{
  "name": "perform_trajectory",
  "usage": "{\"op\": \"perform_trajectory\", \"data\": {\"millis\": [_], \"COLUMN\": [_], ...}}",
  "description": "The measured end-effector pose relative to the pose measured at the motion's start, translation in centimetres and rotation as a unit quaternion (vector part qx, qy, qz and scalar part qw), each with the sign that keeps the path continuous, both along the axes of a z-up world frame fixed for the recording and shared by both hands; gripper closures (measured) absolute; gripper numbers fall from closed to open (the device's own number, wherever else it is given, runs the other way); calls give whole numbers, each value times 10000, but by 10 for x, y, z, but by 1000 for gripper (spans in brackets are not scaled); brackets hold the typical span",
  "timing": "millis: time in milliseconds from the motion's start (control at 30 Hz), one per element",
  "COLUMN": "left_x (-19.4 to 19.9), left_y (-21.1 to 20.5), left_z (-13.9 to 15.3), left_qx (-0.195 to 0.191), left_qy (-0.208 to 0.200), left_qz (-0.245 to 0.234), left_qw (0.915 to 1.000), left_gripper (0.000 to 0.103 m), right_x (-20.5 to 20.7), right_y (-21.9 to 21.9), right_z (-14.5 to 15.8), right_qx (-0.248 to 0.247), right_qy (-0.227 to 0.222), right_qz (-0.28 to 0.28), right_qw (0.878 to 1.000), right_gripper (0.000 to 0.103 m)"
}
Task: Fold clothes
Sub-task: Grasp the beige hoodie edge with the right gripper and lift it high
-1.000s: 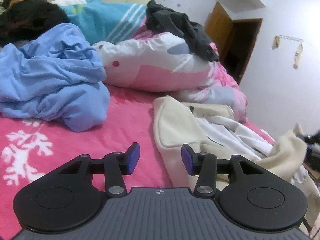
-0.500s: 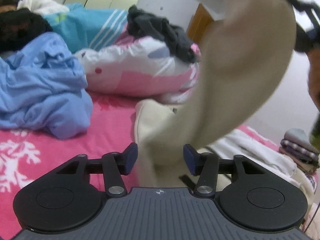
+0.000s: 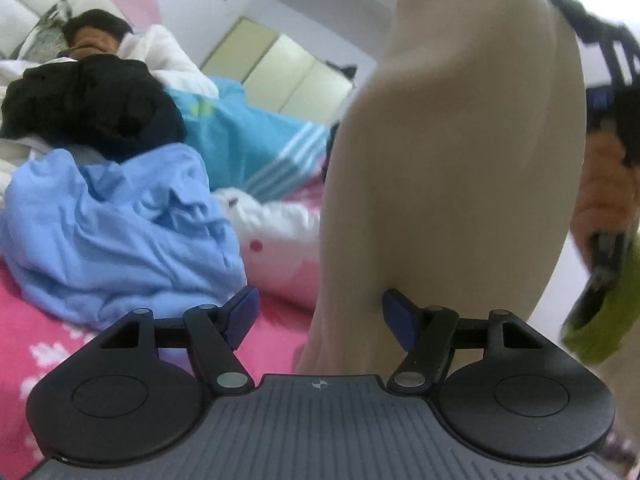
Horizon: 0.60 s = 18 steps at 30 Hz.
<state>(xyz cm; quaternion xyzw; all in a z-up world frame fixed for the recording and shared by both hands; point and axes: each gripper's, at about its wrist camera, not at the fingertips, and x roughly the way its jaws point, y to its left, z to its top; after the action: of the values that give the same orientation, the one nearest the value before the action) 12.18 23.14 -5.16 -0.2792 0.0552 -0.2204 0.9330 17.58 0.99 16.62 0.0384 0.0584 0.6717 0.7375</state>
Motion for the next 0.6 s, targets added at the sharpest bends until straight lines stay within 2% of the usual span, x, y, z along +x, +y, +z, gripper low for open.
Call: {"op": "perform_trajectory", "data": {"millis": [100, 200, 367, 400, 433, 467, 533, 567, 600], "left_x": [6, 8, 4, 2, 1, 1, 0, -1, -3], "left_y": [10, 17, 12, 9, 6, 3, 0, 0, 0], "left_z": [4, 8, 18, 20, 22, 24, 26, 26, 27], "left_qx": [-374, -797, -963, -947, -911, -878, -849, -862, -871], "left_qy": [-170, -390, -743, -794, -834, -861, -907, -929, -974], "left_qz": [-268, -702, -861, -863, -863, -867, -843, -806, -723], "left_qw": [9988, 9936, 9888, 9886, 9886, 9886, 9887, 9887, 9888], "left_gripper": [27, 16, 13, 18, 28, 34, 53, 56, 64], "right_x": [11, 17, 28, 29, 31, 33, 37, 39, 41], "right_y": [7, 9, -2, -4, -2, 0, 3, 5, 6], "right_z": [1, 3, -2, -3, -2, 0, 2, 3, 4], "right_qx": [55, 160, 385, 379, 381, 383, 387, 389, 390], "right_qy": [-48, -78, 106, 135, 116, 98, 61, 42, 23], "right_qz": [268, 568, 604, 559, 538, 518, 477, 457, 436], "right_qw": [9996, 9982, 9974, 9976, 9978, 9979, 9981, 9982, 9983], "right_gripper": [91, 91, 91, 91, 91, 91, 91, 91, 91]}}
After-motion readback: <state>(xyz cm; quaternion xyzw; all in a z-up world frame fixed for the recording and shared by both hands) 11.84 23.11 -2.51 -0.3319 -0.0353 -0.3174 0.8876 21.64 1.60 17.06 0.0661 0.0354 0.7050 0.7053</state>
